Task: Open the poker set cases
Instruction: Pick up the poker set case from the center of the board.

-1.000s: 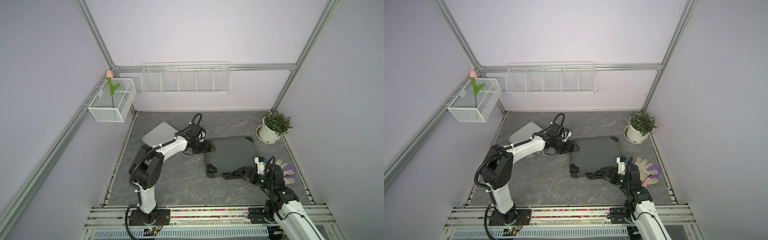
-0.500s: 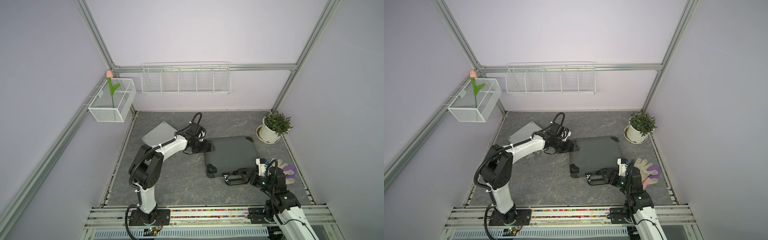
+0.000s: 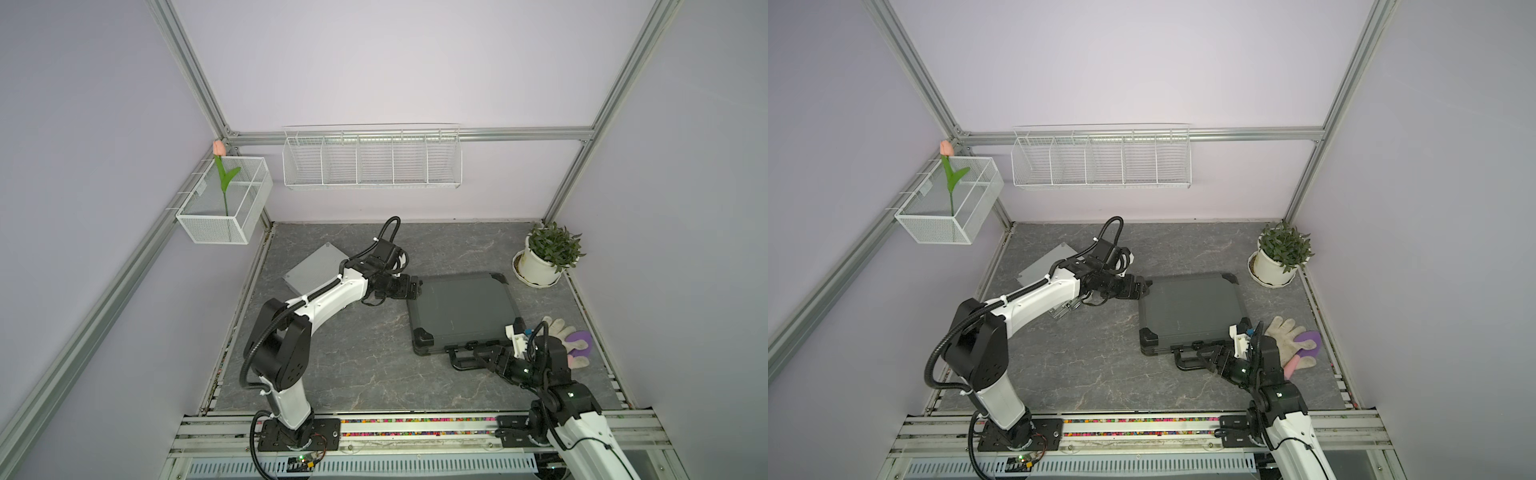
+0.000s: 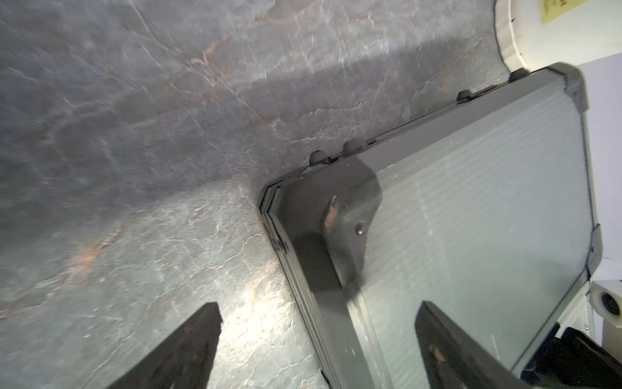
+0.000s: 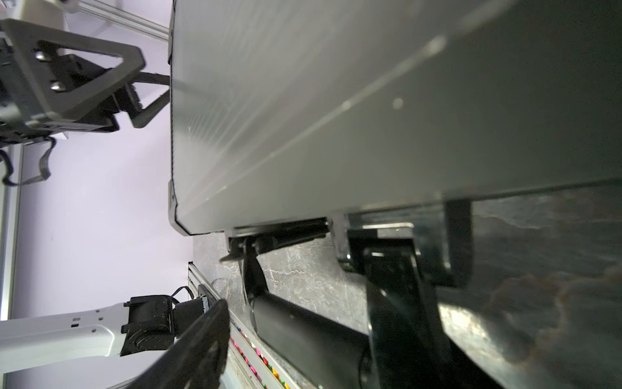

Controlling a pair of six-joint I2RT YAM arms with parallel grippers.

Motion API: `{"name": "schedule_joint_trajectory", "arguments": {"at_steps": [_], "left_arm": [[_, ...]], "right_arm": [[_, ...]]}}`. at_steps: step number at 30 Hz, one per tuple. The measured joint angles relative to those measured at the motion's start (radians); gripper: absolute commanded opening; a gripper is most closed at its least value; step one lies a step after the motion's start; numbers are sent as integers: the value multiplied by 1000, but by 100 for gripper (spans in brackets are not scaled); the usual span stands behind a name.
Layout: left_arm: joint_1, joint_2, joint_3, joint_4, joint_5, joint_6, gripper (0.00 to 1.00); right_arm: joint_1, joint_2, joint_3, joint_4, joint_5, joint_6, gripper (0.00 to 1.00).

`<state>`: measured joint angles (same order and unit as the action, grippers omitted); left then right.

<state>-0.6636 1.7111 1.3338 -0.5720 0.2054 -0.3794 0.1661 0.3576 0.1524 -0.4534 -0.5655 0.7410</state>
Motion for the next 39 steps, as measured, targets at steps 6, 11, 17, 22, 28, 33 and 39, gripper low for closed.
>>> {"name": "schedule_joint_trajectory", "arguments": {"at_steps": [6, 11, 17, 22, 28, 33, 39], "left_arm": [[-108, -161, -34, 31, -155, 142, 92], [-198, -293, -146, 157, -175, 296, 91], [-427, -463, -442, 476, -185, 623, 90], [-554, -463, -588, 650, -220, 863, 87], [-676, -434, -632, 791, -292, 1045, 84], [-731, -354, -640, 872, -365, 1104, 80], [-757, -213, -638, 891, -396, 1109, 77]], "right_arm": [[0, 18, 7, 1, -3, 15, 79], [0, 21, 20, 2, -3, 15, 79], [0, 33, 24, 10, -3, 15, 81], [0, 40, 26, 19, -3, 14, 82], [0, 40, 30, 26, 0, 15, 82], [0, 40, 35, 29, 3, 15, 82], [0, 28, 35, 23, 4, 15, 82]]}}
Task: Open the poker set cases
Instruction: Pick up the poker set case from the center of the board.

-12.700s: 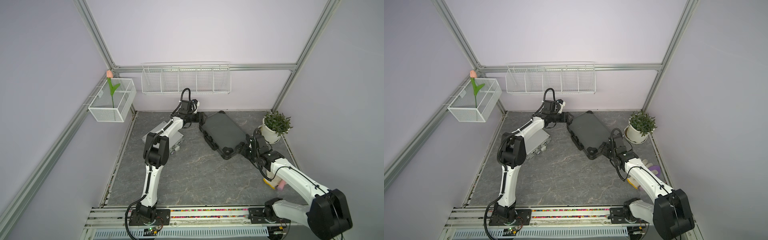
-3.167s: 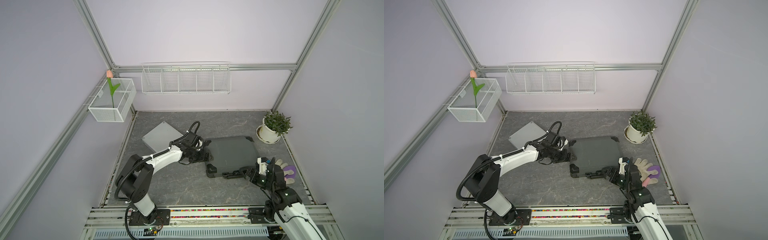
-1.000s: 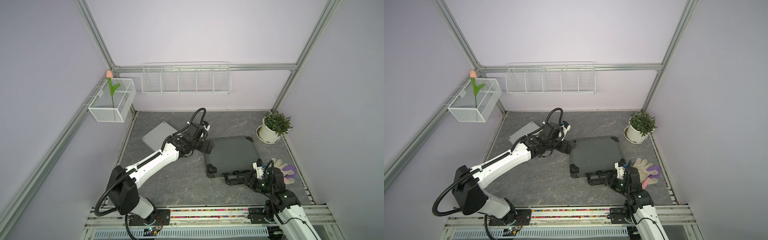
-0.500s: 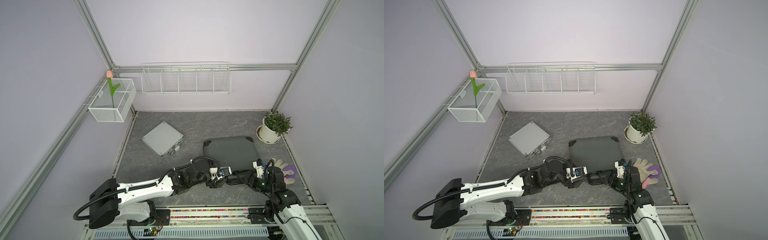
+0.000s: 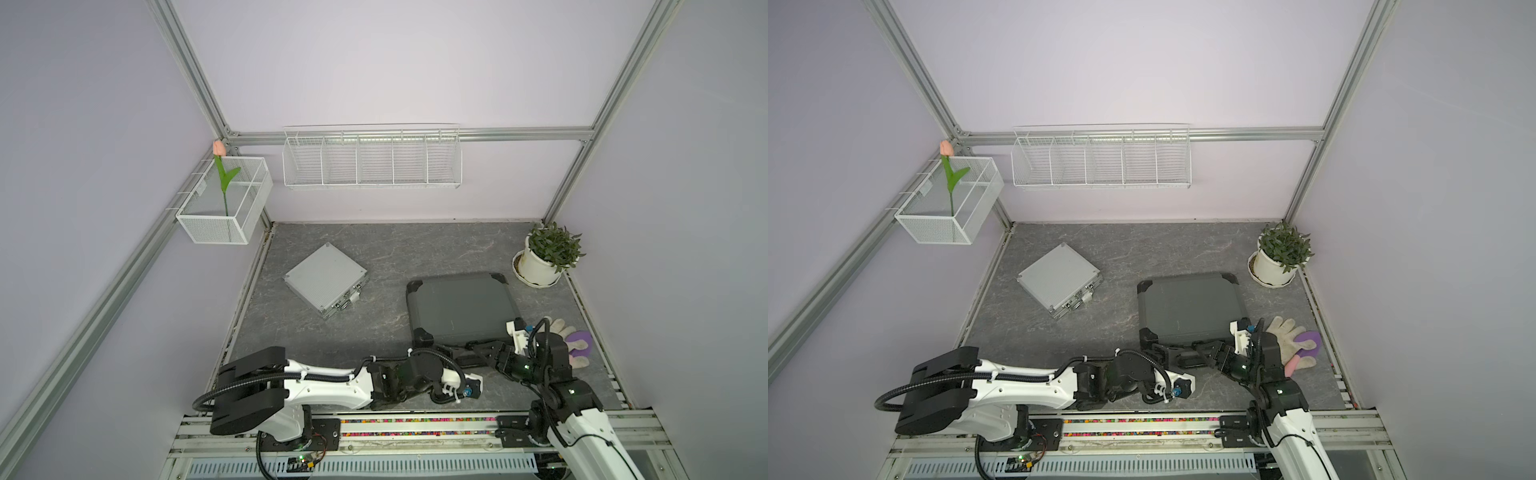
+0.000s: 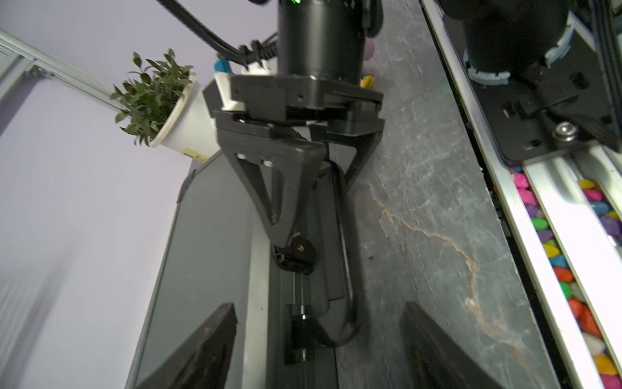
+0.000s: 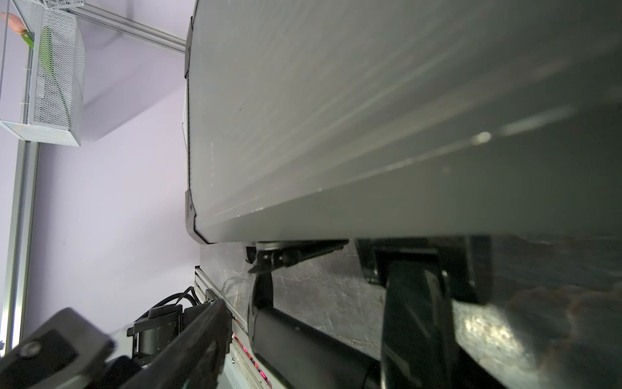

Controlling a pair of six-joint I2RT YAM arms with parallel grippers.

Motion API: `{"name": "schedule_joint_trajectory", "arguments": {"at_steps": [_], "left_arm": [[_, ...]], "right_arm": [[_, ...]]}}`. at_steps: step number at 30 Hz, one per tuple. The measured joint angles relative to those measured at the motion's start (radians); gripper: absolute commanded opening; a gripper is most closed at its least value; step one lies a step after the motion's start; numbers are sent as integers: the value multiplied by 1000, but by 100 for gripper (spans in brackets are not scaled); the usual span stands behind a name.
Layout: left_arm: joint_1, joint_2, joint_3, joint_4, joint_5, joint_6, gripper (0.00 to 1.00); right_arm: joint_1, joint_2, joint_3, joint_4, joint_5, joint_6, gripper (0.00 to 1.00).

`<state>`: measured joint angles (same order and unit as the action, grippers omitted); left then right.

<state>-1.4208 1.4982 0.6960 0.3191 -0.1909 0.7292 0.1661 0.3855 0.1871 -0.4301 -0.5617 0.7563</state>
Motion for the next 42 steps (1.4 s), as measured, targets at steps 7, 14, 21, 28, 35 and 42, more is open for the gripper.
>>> {"name": "schedule_joint_trajectory", "arguments": {"at_steps": [7, 14, 21, 28, 35, 42], "left_arm": [[0, 106, 35, 23, -48, -26, 73], [0, 192, 77, 82, -89, -56, 66], [0, 273, 80, 172, -141, -82, 57], [0, 310, 81, 207, -172, -82, 44], [-1, 336, 87, 251, -206, -61, 36], [0, 348, 95, 306, -261, -25, 14]], "right_arm": [[0, -23, 0, -8, 0, 1, 82], [0, -23, 0, -8, 2, 3, 82], [0, -23, 0, -8, 7, 4, 82], [0, -26, 0, -8, 7, 7, 82], [-1, -26, 0, -6, 16, 16, 82], [-1, -26, 0, -8, 32, 19, 83]]}}
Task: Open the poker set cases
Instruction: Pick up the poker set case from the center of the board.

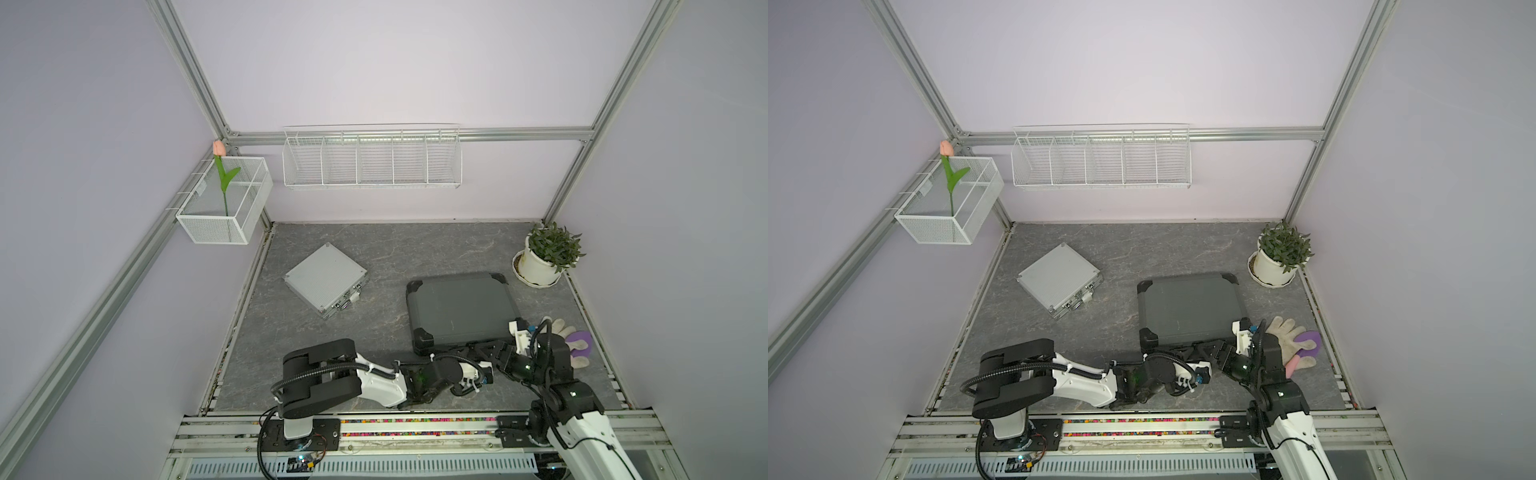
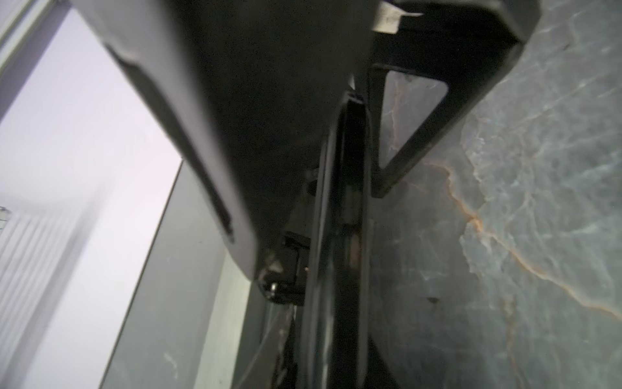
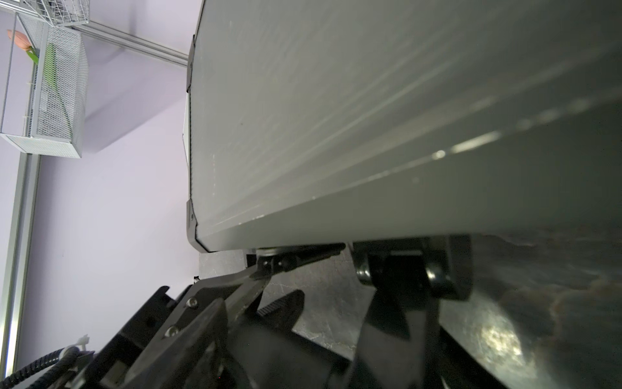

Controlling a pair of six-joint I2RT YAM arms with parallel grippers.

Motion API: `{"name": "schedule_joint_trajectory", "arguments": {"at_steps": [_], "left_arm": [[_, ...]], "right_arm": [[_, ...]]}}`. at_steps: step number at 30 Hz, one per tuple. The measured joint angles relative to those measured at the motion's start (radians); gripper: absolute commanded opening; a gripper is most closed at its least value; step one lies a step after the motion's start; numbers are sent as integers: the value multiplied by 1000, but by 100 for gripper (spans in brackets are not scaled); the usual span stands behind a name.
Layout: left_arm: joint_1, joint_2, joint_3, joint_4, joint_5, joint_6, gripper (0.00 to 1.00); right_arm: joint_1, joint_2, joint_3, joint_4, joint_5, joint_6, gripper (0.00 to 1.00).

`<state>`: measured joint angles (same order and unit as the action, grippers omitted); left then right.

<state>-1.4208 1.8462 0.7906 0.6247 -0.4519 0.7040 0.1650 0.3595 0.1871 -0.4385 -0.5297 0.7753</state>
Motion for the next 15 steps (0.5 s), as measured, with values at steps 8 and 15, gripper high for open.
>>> {"name": "schedule_joint_trajectory", "arguments": {"at_steps": [8, 15], "left_arm": [[0, 6, 11, -2, -2, 53, 0], [0, 6, 11, -1, -6, 80, 0]], "right_arm": [[0, -10, 17, -46, 29, -7, 87], [-2, -10, 80, -104, 71, -44, 88]]}}
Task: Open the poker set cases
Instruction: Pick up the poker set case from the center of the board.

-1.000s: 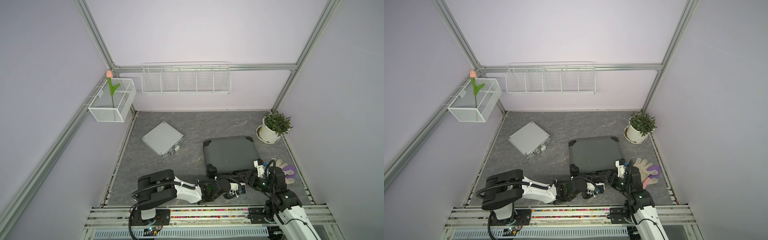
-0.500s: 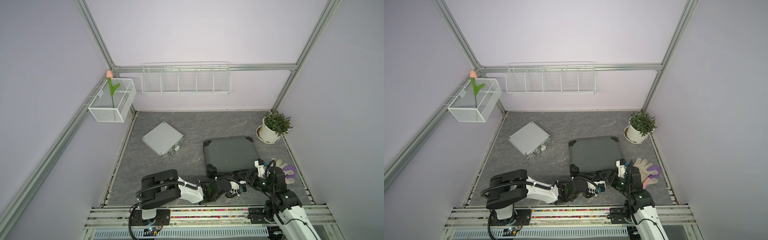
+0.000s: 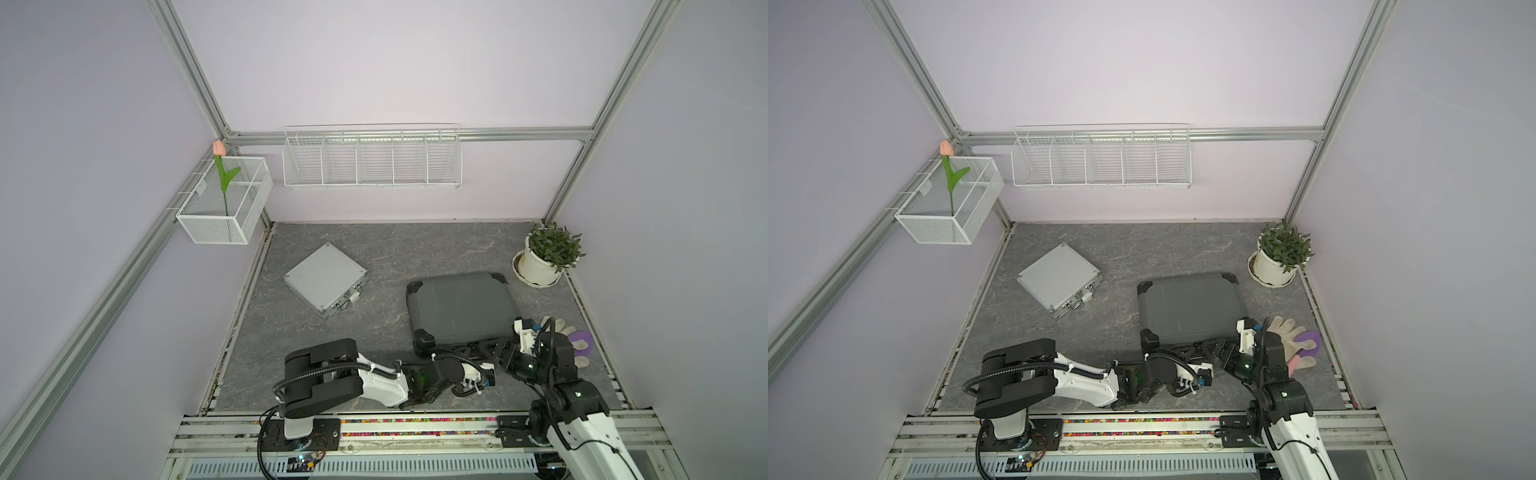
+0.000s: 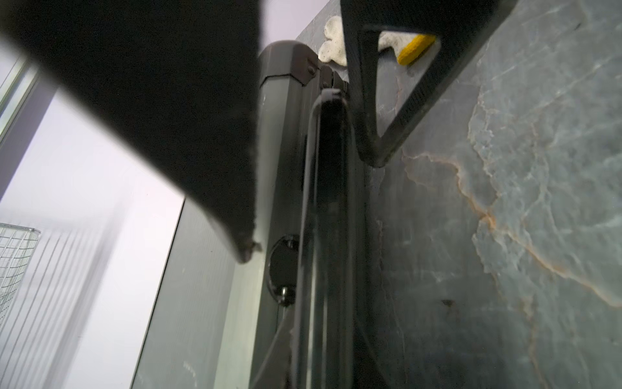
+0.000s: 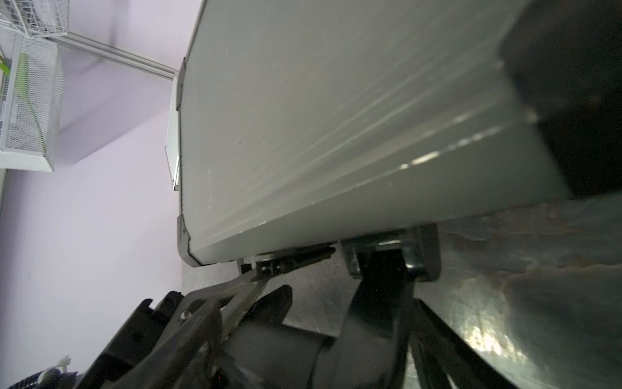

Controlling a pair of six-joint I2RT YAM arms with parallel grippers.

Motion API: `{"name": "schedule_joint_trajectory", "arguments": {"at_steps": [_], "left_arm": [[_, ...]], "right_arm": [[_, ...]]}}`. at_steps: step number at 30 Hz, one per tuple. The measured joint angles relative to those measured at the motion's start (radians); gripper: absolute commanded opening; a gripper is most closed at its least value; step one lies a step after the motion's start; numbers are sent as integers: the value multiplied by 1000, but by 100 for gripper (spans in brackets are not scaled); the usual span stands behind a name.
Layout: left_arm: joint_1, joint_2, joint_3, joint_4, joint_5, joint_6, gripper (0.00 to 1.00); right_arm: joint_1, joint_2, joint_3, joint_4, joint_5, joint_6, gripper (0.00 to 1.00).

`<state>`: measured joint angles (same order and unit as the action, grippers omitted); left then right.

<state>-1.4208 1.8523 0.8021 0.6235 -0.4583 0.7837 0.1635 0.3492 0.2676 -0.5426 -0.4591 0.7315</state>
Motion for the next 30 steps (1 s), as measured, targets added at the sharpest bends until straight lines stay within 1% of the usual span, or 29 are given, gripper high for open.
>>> {"name": "schedule_joint_trajectory", "arguments": {"at_steps": [4, 9, 12, 15, 20, 22, 26, 30], "left_arm": [[-1, 0, -6, 14, -7, 13, 0], [-1, -1, -40, 76, -14, 45, 0], [-1, -3, -67, 117, -26, 81, 0], [-3, -3, -84, 149, -35, 125, 0], [-5, -5, -101, 179, -48, 192, 0], [-5, -9, -106, 180, -51, 215, 0], [1, -28, -121, 179, -54, 250, 0], [10, -56, -130, 165, -53, 276, 0]], "right_arm": [[1, -1, 45, -51, -1, -50, 91], [1, -10, 74, -95, 0, -92, 89], [1, -23, 106, -124, 22, -114, 89], [2, -27, 172, -92, 28, -164, 88], [2, -11, 300, -25, 48, -289, 89], [2, -1, 321, 3, 42, -335, 92], [2, 24, 332, 98, -43, -465, 97], [2, 61, 364, 171, -104, -607, 95]]}}
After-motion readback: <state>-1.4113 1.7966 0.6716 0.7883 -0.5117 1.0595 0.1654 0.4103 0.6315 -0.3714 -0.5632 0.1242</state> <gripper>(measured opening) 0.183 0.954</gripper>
